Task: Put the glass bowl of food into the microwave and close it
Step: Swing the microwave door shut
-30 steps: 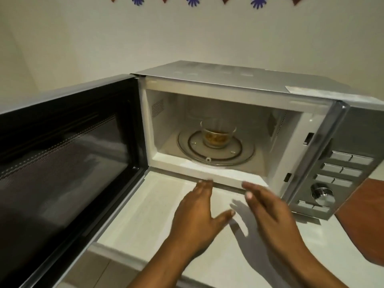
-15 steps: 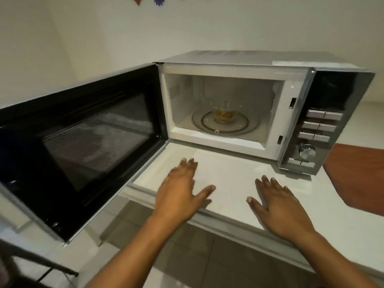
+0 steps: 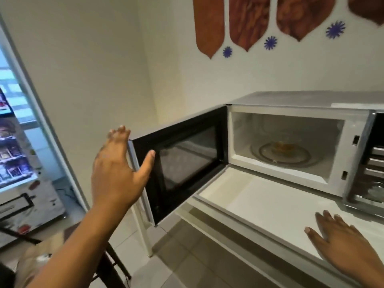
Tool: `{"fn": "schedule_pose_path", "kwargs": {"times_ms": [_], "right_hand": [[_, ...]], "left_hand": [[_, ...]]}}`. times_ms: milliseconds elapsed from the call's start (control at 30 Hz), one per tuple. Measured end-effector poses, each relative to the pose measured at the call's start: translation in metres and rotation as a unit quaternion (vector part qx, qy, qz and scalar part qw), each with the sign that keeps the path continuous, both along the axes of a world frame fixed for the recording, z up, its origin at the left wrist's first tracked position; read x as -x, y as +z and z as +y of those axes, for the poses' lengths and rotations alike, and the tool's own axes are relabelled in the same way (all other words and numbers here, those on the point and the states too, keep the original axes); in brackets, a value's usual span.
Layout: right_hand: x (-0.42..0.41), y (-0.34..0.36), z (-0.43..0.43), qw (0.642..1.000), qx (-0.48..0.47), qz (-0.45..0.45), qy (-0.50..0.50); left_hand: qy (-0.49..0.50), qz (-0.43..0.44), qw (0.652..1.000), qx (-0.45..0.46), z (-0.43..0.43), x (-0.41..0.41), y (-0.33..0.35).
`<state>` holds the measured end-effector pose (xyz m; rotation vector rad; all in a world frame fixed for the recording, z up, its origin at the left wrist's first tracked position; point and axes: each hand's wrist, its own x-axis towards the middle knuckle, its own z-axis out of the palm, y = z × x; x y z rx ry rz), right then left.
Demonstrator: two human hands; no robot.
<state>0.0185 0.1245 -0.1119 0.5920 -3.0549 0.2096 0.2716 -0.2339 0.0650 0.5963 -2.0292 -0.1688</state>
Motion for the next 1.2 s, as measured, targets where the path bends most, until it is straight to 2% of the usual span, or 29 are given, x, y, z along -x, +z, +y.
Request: {"fn": "schedule_pose_path", "kwargs": {"times_ms": [100, 200, 333, 400, 467, 533, 600, 733, 800, 867, 933, 1000, 1100, 1200], "right_hand": [[0.001, 0.001, -0.002, 1.000, -0.011, -0.019, -0.002], [-0.001, 0.000, -0.005, 1.000, 0.006, -0.006, -0.006], [0.000, 0.004, -0.003, 1.000, 0.024, -0.001, -0.018], [-0.002, 0.006, -0.002, 0.997, 0.070, -0.022, -0.011], [-0.002, 0.015, 0.002, 0.982, 0.185, -0.039, -0.026], [-0.005, 0.035, 0.006, 0.959, 0.280, 0.012, -0.039], [-0.006, 0.067, 0.011, 0.940, 0.316, 0.120, -0.048], [0.005, 0.137, 0.026, 0.878, 0.372, 0.296, -0.050], [0.019, 0.167, 0.037, 0.872, 0.350, 0.339, -0.042], [0.036, 0.191, 0.050, 0.893, 0.298, 0.335, -0.041], [0.051, 0.206, 0.061, 0.921, 0.254, 0.293, -0.037], [0.062, 0.210, 0.068, 0.940, 0.234, 0.247, -0.027], [0.064, 0.208, 0.071, 0.950, 0.205, 0.231, -0.029], [0.063, 0.202, 0.070, 0.957, 0.180, 0.220, -0.050]], "left_hand": [[-0.012, -0.032, 0.999, -0.022, 0.001, 0.009, -0.013], [-0.033, 0.031, 0.999, 0.002, 0.010, 0.014, -0.011], [-0.136, 0.084, 0.985, 0.068, 0.044, 0.020, -0.007], [-0.198, 0.093, 0.970, 0.103, 0.066, 0.025, -0.011], [-0.272, 0.109, 0.948, 0.125, 0.084, 0.038, -0.012], [-0.341, 0.113, 0.924, 0.133, 0.102, 0.056, -0.010], [-0.403, 0.105, 0.898, 0.139, 0.118, 0.076, -0.006], [-0.503, 0.046, 0.845, 0.173, 0.143, 0.123, -0.004], [-0.535, 0.024, 0.818, 0.212, 0.150, 0.148, -0.007], [-0.555, 0.010, 0.799, 0.233, 0.152, 0.172, -0.015], [-0.552, -0.003, 0.803, 0.225, 0.149, 0.194, -0.025], [-0.529, -0.035, 0.825, 0.196, 0.142, 0.216, -0.039], [-0.479, -0.102, 0.860, 0.143, 0.131, 0.247, -0.056], [-0.450, -0.167, 0.867, 0.134, 0.124, 0.273, -0.069]]}}
